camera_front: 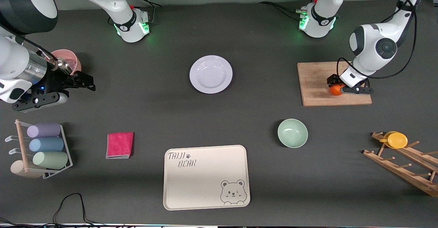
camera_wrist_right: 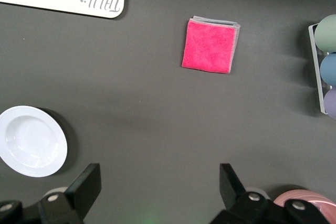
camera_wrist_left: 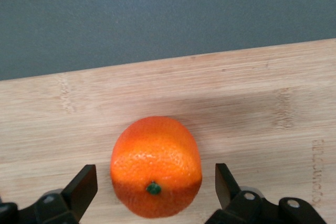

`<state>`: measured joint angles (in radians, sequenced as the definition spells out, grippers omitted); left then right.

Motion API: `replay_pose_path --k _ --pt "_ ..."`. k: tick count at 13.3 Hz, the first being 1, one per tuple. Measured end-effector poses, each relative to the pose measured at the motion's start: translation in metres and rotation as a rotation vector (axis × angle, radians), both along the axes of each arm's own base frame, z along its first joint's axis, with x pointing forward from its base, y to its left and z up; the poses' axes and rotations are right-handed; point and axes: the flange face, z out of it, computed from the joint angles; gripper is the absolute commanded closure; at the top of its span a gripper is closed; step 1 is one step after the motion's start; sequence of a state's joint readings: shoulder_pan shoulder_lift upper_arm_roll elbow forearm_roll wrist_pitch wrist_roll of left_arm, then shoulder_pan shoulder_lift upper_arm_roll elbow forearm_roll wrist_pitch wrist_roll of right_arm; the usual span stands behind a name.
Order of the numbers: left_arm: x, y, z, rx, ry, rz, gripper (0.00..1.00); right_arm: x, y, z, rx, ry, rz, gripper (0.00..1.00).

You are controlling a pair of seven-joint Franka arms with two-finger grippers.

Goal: Place orange and plate with both arms
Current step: 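Lift the orange with the left gripper while the right gripper reaches out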

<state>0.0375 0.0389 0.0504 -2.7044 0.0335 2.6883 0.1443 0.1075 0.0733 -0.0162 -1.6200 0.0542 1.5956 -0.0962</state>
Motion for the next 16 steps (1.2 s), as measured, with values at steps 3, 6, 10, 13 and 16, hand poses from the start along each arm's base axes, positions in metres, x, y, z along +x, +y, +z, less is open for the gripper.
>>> replay_pose_path --k 3,6,10,13,16 --pt "-0.002 0.0 -0.008 0.0 0.012 0.0 0.11 0.002 0.003 -0.001 0.028 0.003 -0.004 0.0" --pt "-0.002 0.0 -0.01 0.0 0.014 0.0 0.38 0.006 0.007 -0.009 0.056 0.02 -0.008 0.0" --pt "0.0 0.0 -0.008 0.0 0.008 0.001 0.41 0.007 0.015 -0.012 0.09 0.027 -0.005 0.0" --pt "0.017 0.002 0.016 0.001 -0.001 0.003 0.41 0.007 0.022 -0.018 0.139 0.047 -0.009 0.0" --pt "0.047 0.007 0.11 -0.001 0.051 0.009 0.41 0.009 0.029 -0.044 0.275 0.115 -0.051 0.0"
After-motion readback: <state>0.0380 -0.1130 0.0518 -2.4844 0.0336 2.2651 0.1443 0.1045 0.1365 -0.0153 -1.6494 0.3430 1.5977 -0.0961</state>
